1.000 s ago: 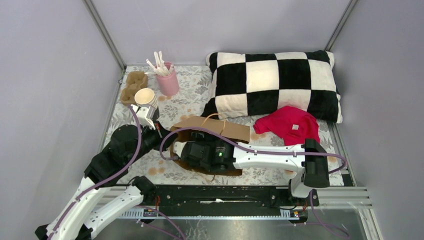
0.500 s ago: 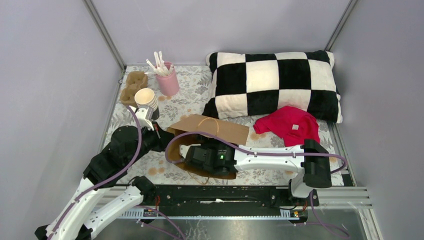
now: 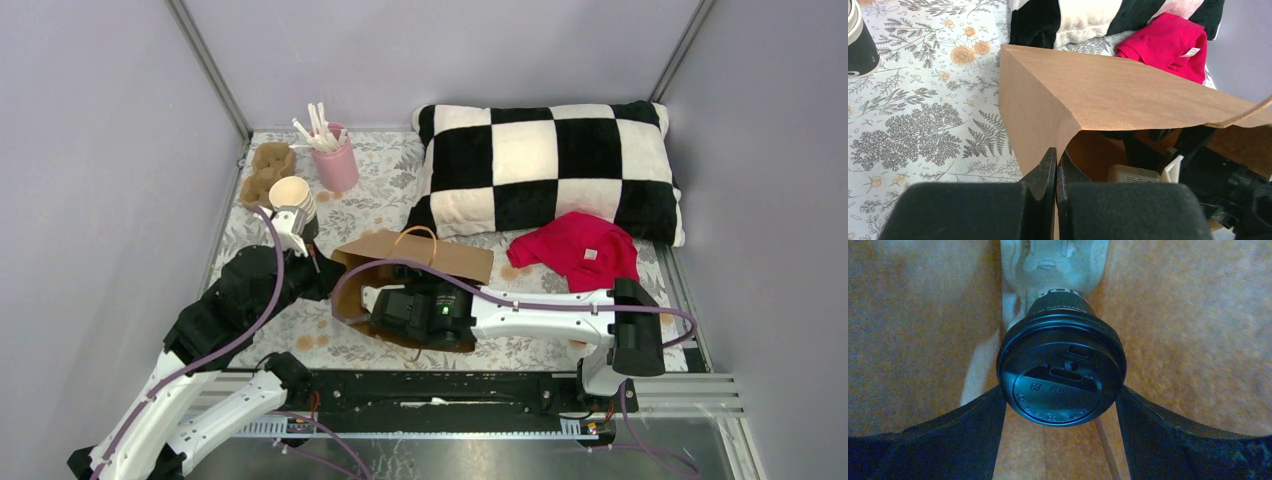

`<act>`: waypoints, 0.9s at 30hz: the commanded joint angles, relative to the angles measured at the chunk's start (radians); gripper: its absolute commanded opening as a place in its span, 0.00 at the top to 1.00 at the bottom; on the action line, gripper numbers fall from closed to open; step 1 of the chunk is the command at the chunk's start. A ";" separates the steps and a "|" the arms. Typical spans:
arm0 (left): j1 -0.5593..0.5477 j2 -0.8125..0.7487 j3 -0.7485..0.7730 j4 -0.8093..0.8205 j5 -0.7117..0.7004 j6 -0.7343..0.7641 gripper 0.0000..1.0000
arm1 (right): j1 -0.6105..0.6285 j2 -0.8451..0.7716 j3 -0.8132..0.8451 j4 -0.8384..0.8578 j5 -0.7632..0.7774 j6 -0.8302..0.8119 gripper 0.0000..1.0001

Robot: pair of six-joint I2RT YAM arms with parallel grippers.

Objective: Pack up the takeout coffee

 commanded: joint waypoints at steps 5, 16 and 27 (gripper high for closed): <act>0.003 0.029 0.047 0.018 -0.004 0.018 1.00 | 0.005 -0.085 0.066 0.004 -0.088 -0.032 0.32; 0.003 0.034 0.044 0.018 -0.006 0.022 1.00 | 0.001 -0.047 0.096 -0.136 0.004 0.026 0.32; 0.003 0.047 0.039 0.034 0.031 0.005 1.00 | -0.007 0.002 0.131 0.108 -0.069 -0.041 0.31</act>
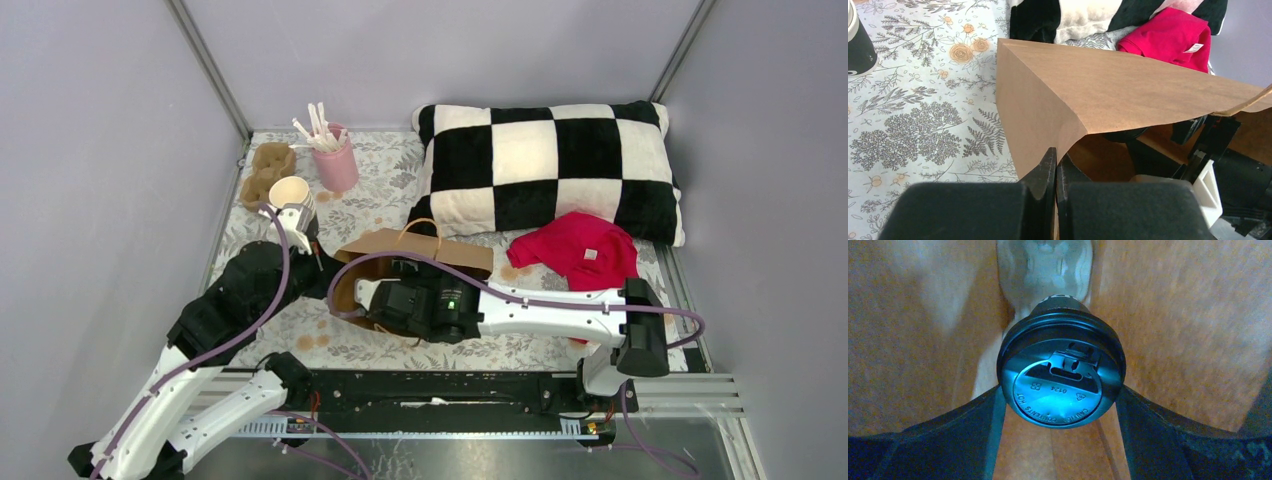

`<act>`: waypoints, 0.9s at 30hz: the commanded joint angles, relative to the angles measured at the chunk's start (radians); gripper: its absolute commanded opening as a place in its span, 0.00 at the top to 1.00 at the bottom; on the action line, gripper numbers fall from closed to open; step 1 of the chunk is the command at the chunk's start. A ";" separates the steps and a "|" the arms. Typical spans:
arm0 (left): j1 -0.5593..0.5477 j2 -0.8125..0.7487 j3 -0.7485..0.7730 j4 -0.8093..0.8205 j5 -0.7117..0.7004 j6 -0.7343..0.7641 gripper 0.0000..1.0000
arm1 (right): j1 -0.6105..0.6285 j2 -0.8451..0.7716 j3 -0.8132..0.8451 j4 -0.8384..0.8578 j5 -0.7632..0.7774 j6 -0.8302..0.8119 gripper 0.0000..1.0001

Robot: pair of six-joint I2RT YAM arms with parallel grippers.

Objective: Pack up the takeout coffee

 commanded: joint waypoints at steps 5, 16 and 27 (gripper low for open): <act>0.003 0.008 0.021 0.041 0.038 -0.023 1.00 | -0.012 0.096 0.118 0.193 -0.055 -0.078 0.31; 0.003 0.021 0.023 0.044 0.058 -0.023 1.00 | -0.023 0.228 0.185 0.212 0.053 -0.076 0.32; 0.004 0.035 0.035 0.043 0.060 -0.020 1.00 | -0.035 0.202 0.110 0.261 0.025 -0.058 0.31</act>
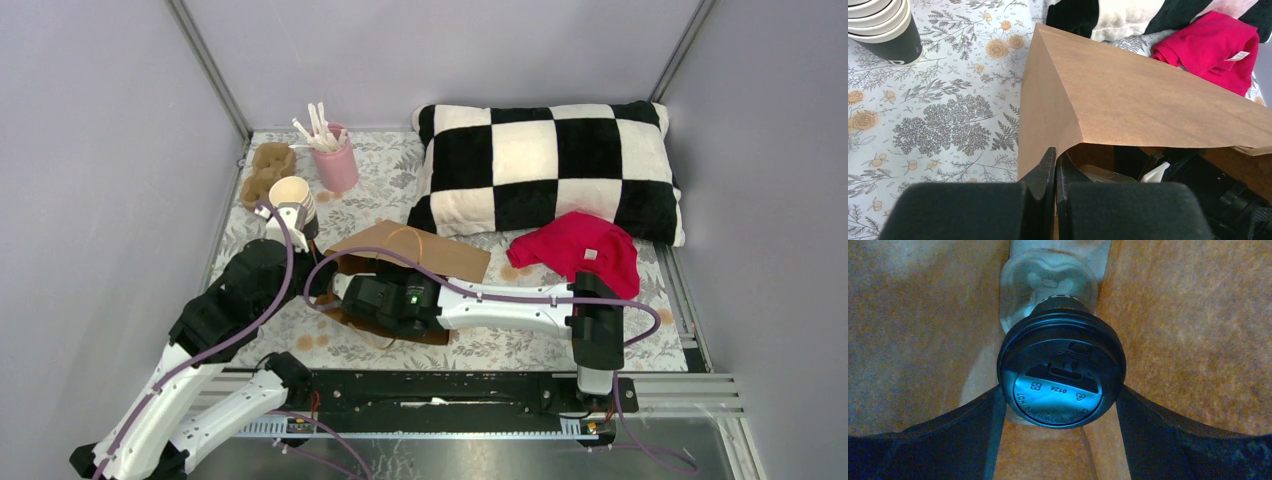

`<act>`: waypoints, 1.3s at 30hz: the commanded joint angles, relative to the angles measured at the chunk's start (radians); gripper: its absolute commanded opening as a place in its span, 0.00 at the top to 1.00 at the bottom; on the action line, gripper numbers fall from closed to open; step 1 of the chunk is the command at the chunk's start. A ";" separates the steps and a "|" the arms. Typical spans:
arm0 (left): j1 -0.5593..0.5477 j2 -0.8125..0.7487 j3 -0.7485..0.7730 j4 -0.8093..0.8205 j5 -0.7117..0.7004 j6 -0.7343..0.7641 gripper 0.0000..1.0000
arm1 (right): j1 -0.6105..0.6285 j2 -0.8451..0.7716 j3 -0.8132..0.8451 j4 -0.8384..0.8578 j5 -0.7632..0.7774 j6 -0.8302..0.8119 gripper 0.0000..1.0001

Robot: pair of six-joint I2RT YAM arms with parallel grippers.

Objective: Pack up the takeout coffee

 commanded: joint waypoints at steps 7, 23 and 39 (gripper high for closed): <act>-0.017 0.023 0.032 0.086 0.136 -0.043 1.00 | -0.006 -0.054 -0.067 0.230 -0.094 -0.057 0.31; -0.018 0.046 0.061 0.085 0.138 -0.047 1.00 | -0.027 -0.047 -0.083 0.199 -0.059 -0.064 0.31; -0.017 0.087 0.109 0.048 0.025 -0.074 1.00 | -0.026 -0.067 -0.034 -0.044 -0.082 0.086 0.33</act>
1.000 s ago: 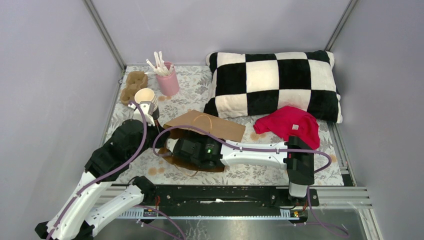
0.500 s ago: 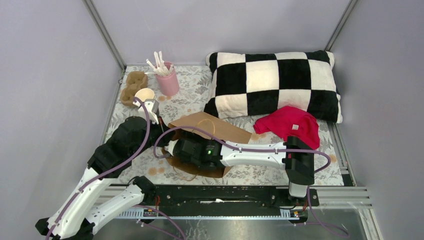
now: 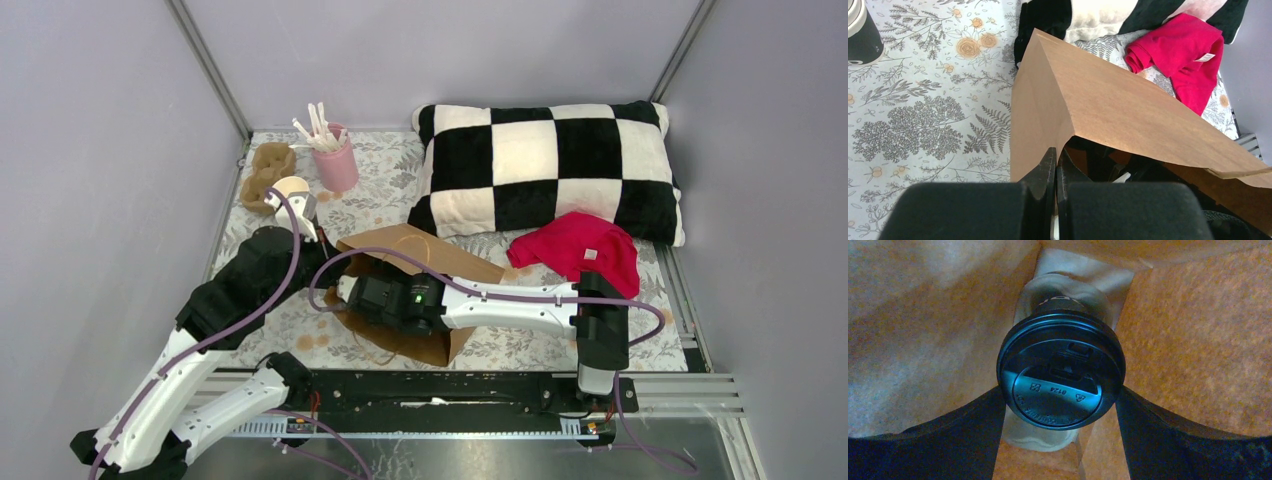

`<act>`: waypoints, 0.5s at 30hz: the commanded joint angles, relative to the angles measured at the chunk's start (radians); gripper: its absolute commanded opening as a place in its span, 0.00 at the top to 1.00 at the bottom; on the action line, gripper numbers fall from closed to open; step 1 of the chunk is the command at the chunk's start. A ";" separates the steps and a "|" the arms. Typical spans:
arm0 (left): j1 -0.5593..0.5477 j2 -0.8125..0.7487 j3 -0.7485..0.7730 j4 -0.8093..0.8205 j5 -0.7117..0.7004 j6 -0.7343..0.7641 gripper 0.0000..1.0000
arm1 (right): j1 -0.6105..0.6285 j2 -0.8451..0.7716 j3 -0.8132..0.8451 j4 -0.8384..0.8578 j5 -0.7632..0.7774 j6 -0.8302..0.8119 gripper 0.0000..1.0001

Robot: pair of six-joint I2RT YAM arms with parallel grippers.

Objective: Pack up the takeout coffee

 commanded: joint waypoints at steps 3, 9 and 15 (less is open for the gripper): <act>-0.006 0.001 0.045 0.020 -0.015 -0.007 1.00 | -0.011 -0.057 -0.038 0.009 -0.005 0.038 0.33; -0.005 -0.004 0.047 0.011 -0.003 -0.011 1.00 | -0.015 -0.051 -0.065 0.046 0.011 0.020 0.33; -0.005 -0.008 0.056 -0.005 0.017 -0.015 1.00 | -0.018 -0.052 -0.111 0.082 0.037 -0.013 0.32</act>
